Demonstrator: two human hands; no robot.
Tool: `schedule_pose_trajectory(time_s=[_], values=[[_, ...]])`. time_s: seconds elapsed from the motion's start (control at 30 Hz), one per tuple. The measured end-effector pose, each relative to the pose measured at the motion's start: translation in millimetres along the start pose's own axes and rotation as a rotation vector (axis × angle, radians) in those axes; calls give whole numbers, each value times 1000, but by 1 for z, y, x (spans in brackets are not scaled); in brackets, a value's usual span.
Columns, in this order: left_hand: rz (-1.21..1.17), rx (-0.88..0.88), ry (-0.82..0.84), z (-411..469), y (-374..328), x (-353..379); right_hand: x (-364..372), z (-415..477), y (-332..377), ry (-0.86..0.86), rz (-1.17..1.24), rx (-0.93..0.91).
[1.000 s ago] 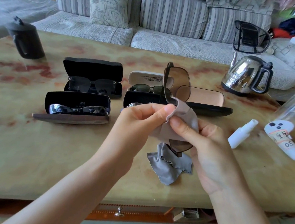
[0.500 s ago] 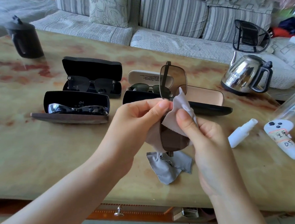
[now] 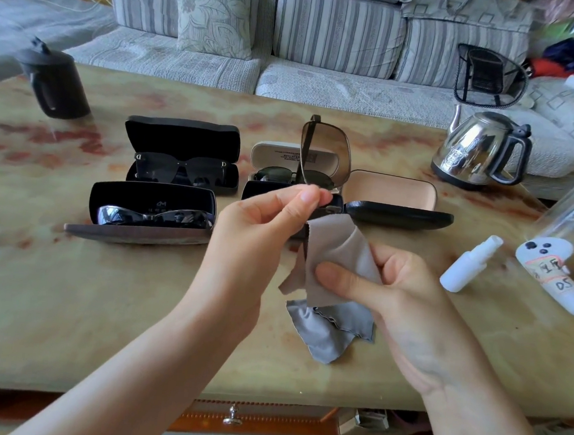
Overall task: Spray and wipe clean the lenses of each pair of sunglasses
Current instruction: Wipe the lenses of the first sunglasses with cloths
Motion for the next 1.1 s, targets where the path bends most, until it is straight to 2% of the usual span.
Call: schedule_pose_trajectory(time_s=[0.23,0.53,0.8,0.97,1.1], values=[[25,-34,49,-4,3,5,3,1,-5,-111,-31,33],[6,-103,173,-8,5,13,10,1,4,-96,314,-31],[8,-46,179,-7,3,8,8,0,4,-97,148,-21],[-44,-28,130,-1,-3,0,8,-1,3,-26,-16,-15],[-5,-14,105,2,-2,-5,6,0,1,3,-35,5]])
Point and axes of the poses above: each hand's wrist, its own z-axis towards the middle knuckle, its own x-axis out of the palm, y = z × x, the point moved 4 cm from there along z, towards the middle knuckle, and after that the axes turned 4 degrees about y, right-handed, at the moved point
